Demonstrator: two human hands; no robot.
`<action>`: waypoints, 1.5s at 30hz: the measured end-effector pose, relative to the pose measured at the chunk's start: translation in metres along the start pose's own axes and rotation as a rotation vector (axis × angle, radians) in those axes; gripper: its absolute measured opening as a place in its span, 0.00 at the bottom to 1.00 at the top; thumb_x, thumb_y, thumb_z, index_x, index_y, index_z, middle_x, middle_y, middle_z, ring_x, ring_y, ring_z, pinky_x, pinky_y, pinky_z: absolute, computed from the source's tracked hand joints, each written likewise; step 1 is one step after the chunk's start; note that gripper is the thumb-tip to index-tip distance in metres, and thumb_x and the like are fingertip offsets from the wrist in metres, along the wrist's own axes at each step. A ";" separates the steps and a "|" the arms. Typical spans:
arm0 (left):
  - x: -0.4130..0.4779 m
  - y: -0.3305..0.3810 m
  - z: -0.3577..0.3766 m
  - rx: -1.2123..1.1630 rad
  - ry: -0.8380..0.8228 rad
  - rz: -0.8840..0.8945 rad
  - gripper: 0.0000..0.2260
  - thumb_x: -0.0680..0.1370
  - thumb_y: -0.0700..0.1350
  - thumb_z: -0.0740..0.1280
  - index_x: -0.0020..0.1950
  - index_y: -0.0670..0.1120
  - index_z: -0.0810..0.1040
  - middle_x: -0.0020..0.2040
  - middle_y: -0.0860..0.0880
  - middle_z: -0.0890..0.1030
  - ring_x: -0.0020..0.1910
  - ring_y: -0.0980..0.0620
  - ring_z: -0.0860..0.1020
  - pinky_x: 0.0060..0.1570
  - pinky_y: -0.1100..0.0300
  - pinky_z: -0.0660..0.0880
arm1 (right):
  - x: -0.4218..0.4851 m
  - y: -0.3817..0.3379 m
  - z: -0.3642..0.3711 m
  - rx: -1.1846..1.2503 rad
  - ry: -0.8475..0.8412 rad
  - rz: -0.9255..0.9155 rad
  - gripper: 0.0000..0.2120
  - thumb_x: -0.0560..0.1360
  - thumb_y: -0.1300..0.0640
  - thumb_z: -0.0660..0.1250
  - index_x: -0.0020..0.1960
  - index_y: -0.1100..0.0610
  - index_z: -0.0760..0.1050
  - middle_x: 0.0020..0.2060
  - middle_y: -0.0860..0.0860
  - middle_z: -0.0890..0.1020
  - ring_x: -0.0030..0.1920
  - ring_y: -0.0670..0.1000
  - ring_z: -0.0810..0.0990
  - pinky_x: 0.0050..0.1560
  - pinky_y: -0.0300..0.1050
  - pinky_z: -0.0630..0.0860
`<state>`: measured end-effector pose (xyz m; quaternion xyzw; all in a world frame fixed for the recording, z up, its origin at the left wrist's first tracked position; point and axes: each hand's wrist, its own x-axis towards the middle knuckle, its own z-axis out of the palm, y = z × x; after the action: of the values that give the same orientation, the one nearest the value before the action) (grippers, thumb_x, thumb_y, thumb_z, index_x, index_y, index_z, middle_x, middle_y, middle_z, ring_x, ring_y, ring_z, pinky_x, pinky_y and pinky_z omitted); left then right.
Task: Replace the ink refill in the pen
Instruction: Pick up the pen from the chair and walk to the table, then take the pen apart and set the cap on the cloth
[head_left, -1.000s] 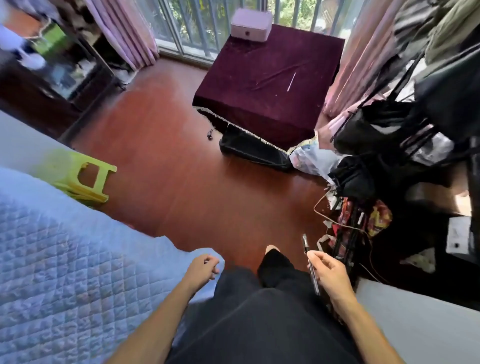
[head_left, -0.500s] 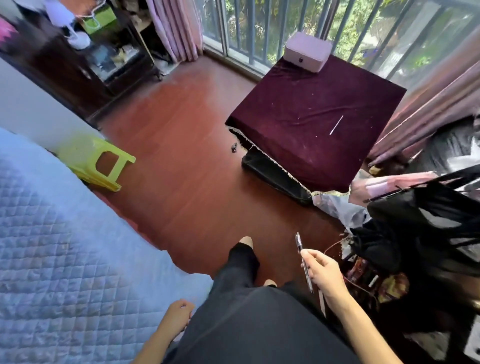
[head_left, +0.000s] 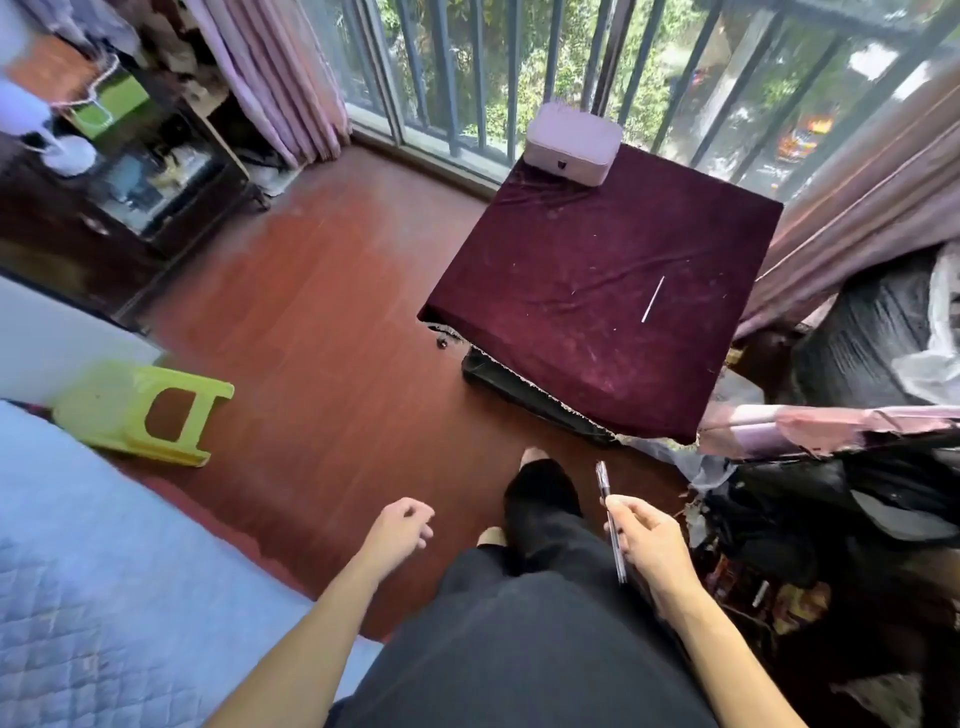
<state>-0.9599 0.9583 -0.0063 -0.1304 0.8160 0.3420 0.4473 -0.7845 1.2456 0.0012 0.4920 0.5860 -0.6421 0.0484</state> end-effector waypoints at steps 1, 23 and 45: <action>0.011 0.014 -0.002 0.011 -0.002 0.006 0.07 0.82 0.41 0.63 0.47 0.43 0.80 0.36 0.47 0.81 0.28 0.53 0.75 0.27 0.65 0.69 | 0.011 -0.008 0.002 -0.006 0.006 0.000 0.11 0.84 0.55 0.71 0.47 0.45 0.88 0.31 0.45 0.84 0.26 0.38 0.73 0.31 0.33 0.72; 0.142 0.181 -0.084 0.336 -0.059 -0.128 0.08 0.82 0.38 0.63 0.48 0.39 0.81 0.31 0.49 0.77 0.26 0.54 0.71 0.27 0.64 0.67 | 0.189 -0.196 0.031 0.090 0.122 0.017 0.09 0.84 0.54 0.69 0.49 0.53 0.86 0.30 0.42 0.83 0.27 0.39 0.74 0.33 0.32 0.75; 0.234 0.400 0.049 0.204 -0.461 0.215 0.06 0.82 0.50 0.65 0.50 0.54 0.82 0.45 0.53 0.85 0.33 0.63 0.79 0.35 0.72 0.73 | 0.276 -0.237 0.071 0.244 0.255 0.072 0.04 0.85 0.54 0.69 0.53 0.51 0.83 0.38 0.46 0.85 0.32 0.36 0.79 0.37 0.32 0.78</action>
<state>-1.2688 1.3059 -0.0392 0.0838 0.7321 0.3242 0.5932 -1.1182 1.4038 -0.0340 0.5925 0.4869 -0.6386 -0.0634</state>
